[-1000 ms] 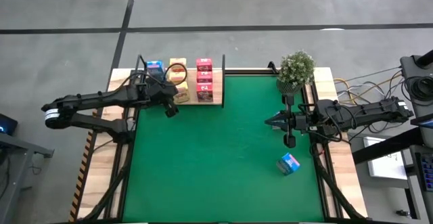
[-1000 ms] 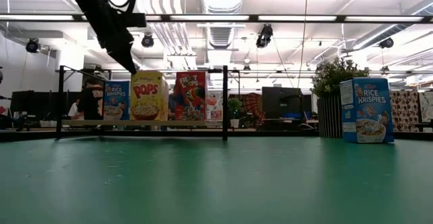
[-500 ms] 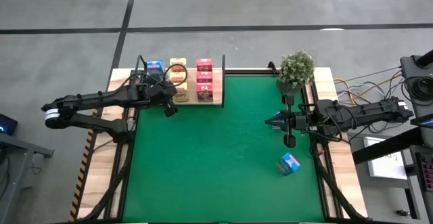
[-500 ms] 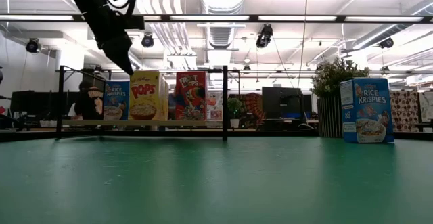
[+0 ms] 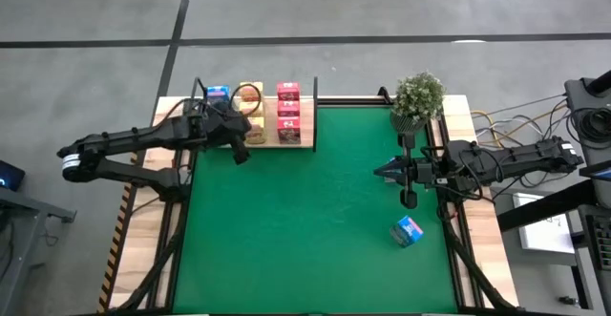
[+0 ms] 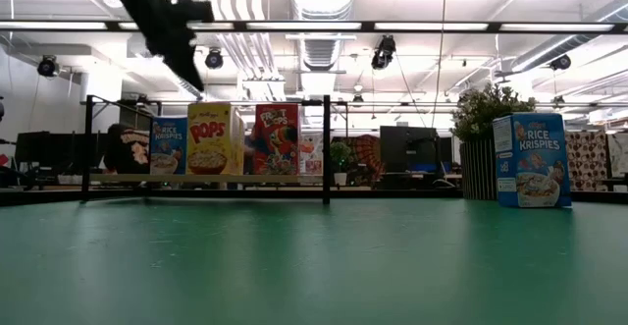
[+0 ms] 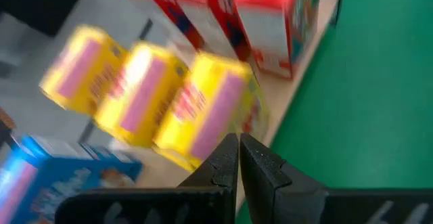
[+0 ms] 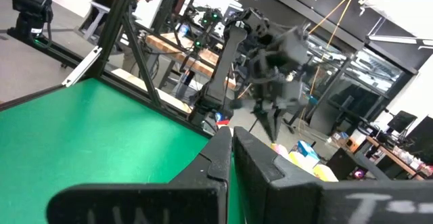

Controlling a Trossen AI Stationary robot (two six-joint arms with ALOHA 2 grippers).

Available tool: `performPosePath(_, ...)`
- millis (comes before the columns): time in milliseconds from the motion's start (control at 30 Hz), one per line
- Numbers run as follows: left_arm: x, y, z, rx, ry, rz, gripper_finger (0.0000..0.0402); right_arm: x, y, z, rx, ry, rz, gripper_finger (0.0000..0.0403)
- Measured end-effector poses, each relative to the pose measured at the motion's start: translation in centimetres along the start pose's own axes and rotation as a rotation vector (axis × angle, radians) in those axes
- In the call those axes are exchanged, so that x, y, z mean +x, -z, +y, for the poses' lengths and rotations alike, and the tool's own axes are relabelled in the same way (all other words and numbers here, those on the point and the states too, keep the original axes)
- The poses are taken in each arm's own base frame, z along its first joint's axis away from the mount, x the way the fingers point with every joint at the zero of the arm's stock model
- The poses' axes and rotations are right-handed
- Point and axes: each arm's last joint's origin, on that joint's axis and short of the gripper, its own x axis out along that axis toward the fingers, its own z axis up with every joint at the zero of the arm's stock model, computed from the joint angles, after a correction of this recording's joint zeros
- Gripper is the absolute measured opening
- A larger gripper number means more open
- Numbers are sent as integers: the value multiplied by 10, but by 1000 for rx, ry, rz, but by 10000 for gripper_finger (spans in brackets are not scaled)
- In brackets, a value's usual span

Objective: Stack cereal on shelf
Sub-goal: Adjust the yellow cereal boxes on the shelf

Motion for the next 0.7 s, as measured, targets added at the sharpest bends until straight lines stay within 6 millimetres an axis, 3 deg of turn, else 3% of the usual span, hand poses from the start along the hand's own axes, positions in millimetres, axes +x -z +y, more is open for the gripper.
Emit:
performPosePath(100, -12, -12, 6, 34, -18, -51, 0, 0, 0, 0, 0, 0, 0, 9)
performPosePath(233, -18, -17, 19, 114, -169, -41, 0, 0, 0, 0, 0, 1, 0, 9)
performPosePath(333, -14, -15, 30, 152, -235, 1, 0, 0, 0, 0, 2, 1, 0, 9)
performPosePath(500, -1, -9, 48, 101, -149, 24, 0, 0, 0, 0, 0, 1, 0, 9)
performPosePath(700, 5, -5, 64, 54, -179, 45, 0, 0, 0, 0, 0, 1, 0, 9)
